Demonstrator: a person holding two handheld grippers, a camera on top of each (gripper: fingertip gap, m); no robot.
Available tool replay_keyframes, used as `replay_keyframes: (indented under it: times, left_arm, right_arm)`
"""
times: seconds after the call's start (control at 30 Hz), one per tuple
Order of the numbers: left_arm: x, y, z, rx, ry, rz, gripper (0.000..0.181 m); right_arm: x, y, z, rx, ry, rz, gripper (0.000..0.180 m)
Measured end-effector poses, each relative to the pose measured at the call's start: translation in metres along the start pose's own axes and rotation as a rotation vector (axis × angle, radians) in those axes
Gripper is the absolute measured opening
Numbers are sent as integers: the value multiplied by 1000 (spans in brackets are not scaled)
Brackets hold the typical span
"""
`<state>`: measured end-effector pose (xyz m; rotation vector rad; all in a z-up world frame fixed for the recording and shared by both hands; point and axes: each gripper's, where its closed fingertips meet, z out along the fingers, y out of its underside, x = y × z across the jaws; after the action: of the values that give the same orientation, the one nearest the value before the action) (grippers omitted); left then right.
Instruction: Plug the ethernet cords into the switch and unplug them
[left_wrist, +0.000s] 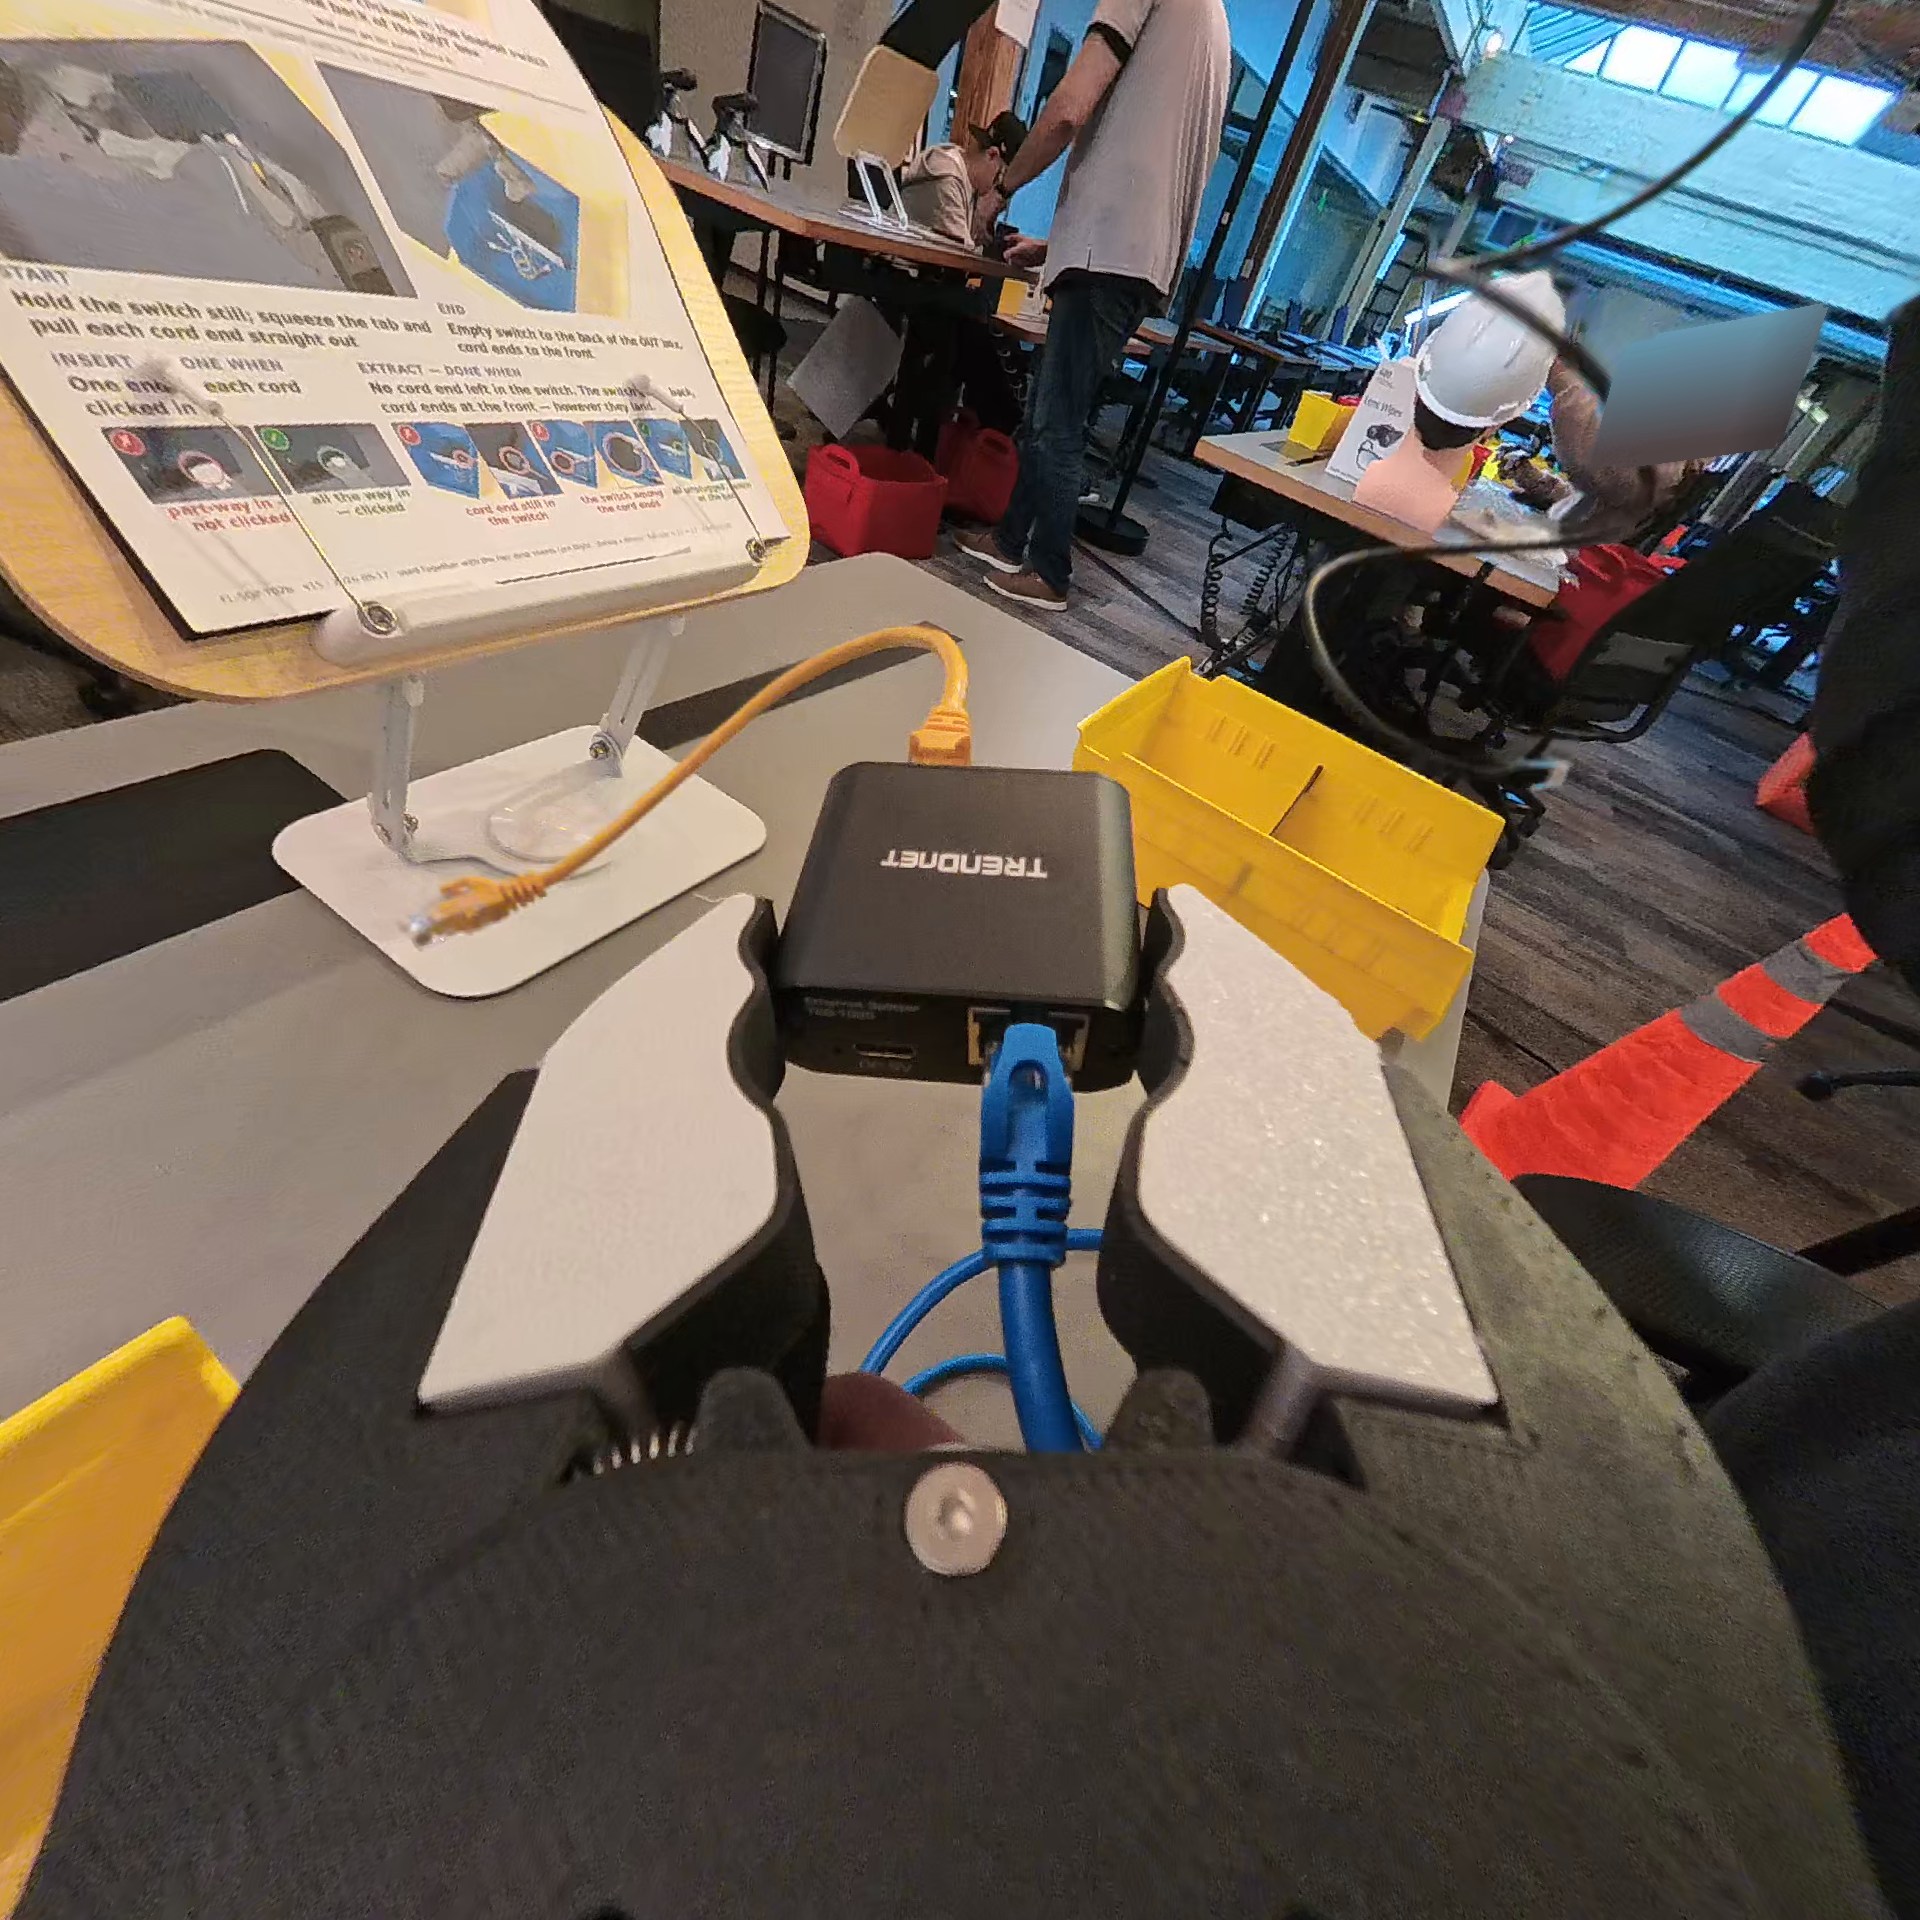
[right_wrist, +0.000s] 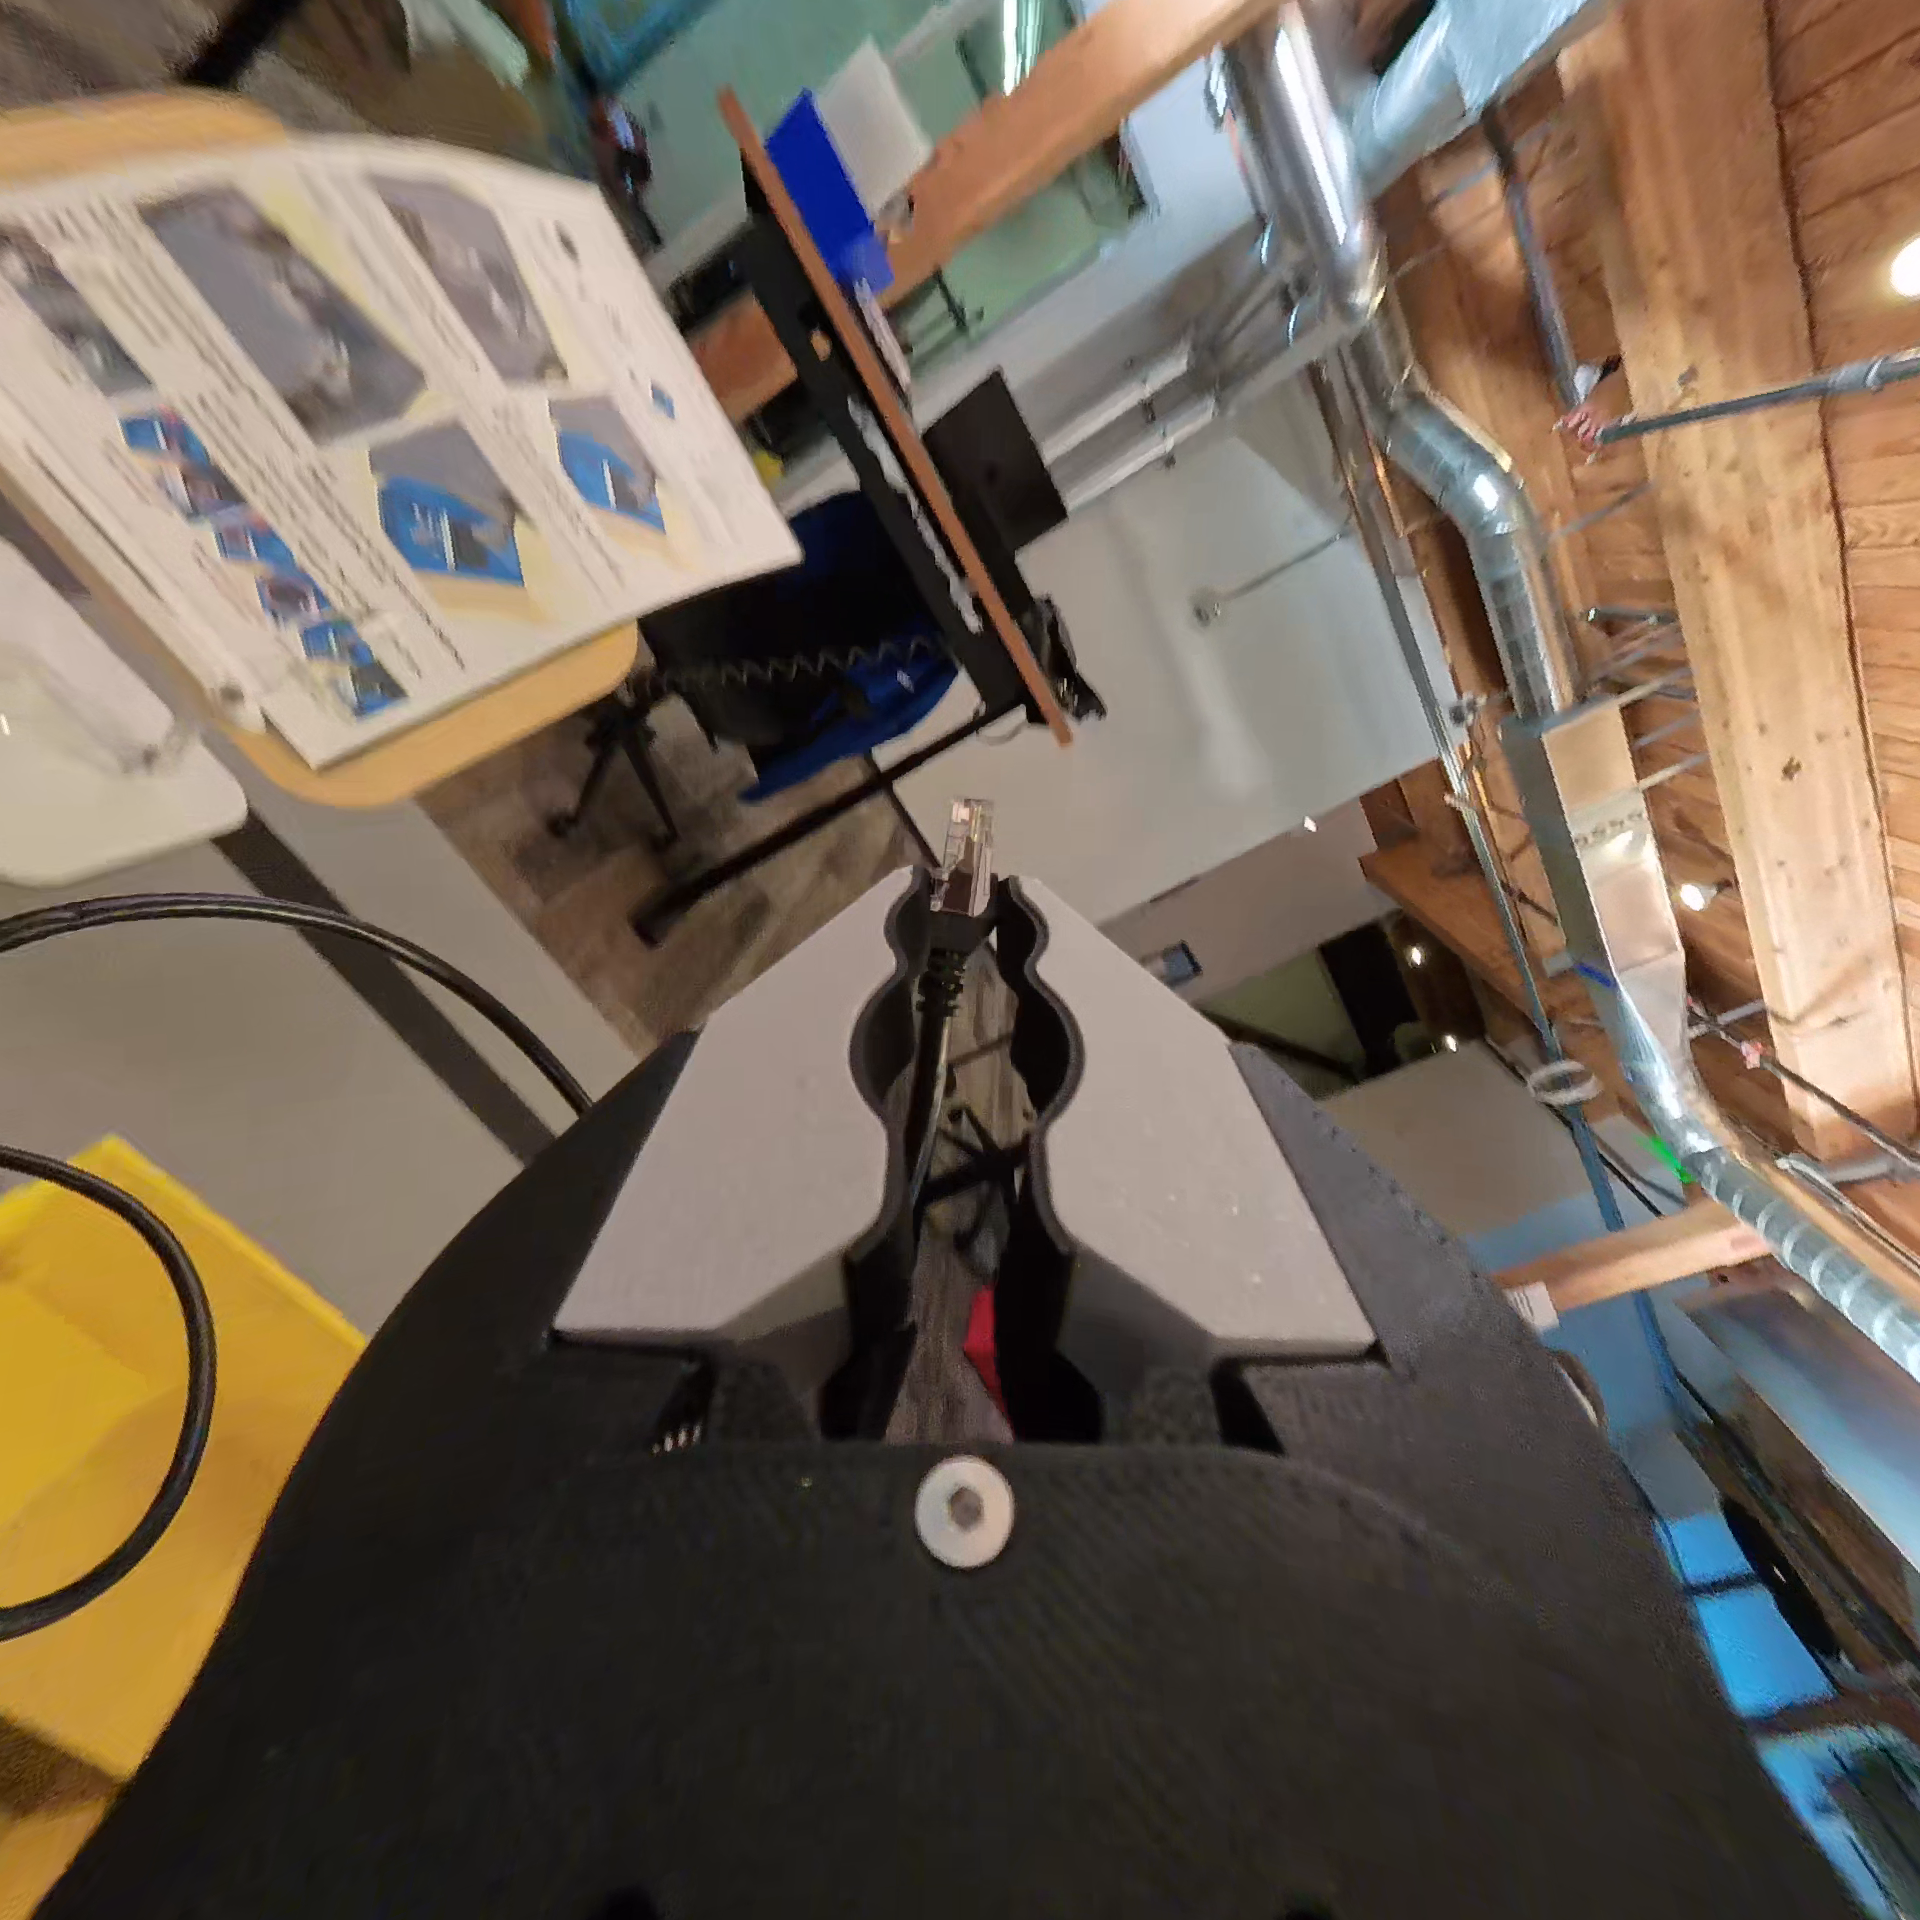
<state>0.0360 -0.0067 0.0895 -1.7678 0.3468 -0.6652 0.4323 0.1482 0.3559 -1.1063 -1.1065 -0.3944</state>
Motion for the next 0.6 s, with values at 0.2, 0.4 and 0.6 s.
replay_keyframes:
  times: [0.2,0.4,0.6]
  left_arm:
    - [5,8,6,-29,7,14,67]
    - [9,10,11,-48,9,25,67]
    - [10,15,15,-67,7,26,67]
  right_arm:
    - [-45,77,-20,-177,11,-26,11]
    - [-108,130,-36,-253,-73,56,12]
    - [-182,172,-55,-317,-200,138,12]
